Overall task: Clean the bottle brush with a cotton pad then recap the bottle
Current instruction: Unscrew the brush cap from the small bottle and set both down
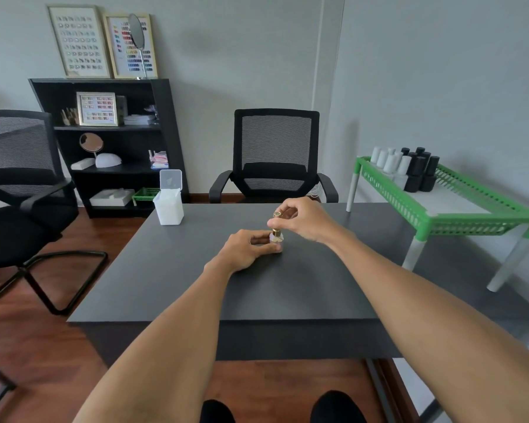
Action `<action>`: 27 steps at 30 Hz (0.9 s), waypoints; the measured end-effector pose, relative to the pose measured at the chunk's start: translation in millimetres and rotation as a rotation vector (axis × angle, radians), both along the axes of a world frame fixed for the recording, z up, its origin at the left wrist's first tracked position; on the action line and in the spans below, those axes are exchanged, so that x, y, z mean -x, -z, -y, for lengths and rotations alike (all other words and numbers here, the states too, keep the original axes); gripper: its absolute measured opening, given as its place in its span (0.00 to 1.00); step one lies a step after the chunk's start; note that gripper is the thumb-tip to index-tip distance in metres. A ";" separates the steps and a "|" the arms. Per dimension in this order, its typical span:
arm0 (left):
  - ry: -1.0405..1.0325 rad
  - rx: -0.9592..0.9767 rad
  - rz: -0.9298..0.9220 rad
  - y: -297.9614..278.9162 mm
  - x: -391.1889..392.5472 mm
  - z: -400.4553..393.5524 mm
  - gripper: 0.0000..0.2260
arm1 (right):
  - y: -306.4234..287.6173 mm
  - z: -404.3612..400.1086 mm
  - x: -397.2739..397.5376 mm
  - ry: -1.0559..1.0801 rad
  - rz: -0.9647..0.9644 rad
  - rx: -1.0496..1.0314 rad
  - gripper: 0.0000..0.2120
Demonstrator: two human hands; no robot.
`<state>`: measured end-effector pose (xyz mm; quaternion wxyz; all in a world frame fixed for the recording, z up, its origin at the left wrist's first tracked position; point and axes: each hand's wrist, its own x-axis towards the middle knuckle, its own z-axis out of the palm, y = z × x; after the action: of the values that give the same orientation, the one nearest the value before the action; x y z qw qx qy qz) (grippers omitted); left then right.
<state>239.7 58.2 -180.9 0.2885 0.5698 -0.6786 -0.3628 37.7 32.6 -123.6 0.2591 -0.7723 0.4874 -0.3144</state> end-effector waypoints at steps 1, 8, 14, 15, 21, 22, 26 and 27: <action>0.005 -0.004 -0.003 -0.2 -0.2 0.7 0.18 | -1.3 0.2 0.2 -0.029 0.003 -0.015 0.06; 0.005 0.004 -0.016 3.5 -1.5 3.4 0.15 | -10.7 -1.9 -1.0 -0.025 -0.066 -0.041 0.13; 0.003 -0.013 -0.013 4.5 -1.9 6.2 0.13 | -12.1 -3.1 -5.1 -0.009 -0.098 -0.059 0.19; 0.002 -0.010 -0.020 5.0 -1.8 6.3 0.14 | -11.5 -1.7 -4.6 0.012 -0.110 -0.025 0.15; -0.005 -0.005 -0.017 5.4 -1.4 6.4 0.19 | -12.7 -2.2 -0.2 -0.056 -0.093 -0.039 0.13; -0.006 -0.004 -0.016 5.7 -1.6 6.6 0.19 | -12.2 -2.0 -0.5 -0.040 -0.088 -0.024 0.13; 0.002 -0.011 -0.017 5.8 -1.7 7.3 0.19 | -12.6 -1.3 -0.7 -0.088 -0.074 -0.059 0.06; 0.001 -0.010 -0.015 5.7 -1.7 7.7 0.19 | -13.7 -1.1 -0.2 -0.094 -0.068 -0.070 0.07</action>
<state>241.4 50.5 -186.6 0.2903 0.5682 -0.6749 -0.3706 37.9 33.7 -109.9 0.2837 -0.7950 0.4698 -0.2585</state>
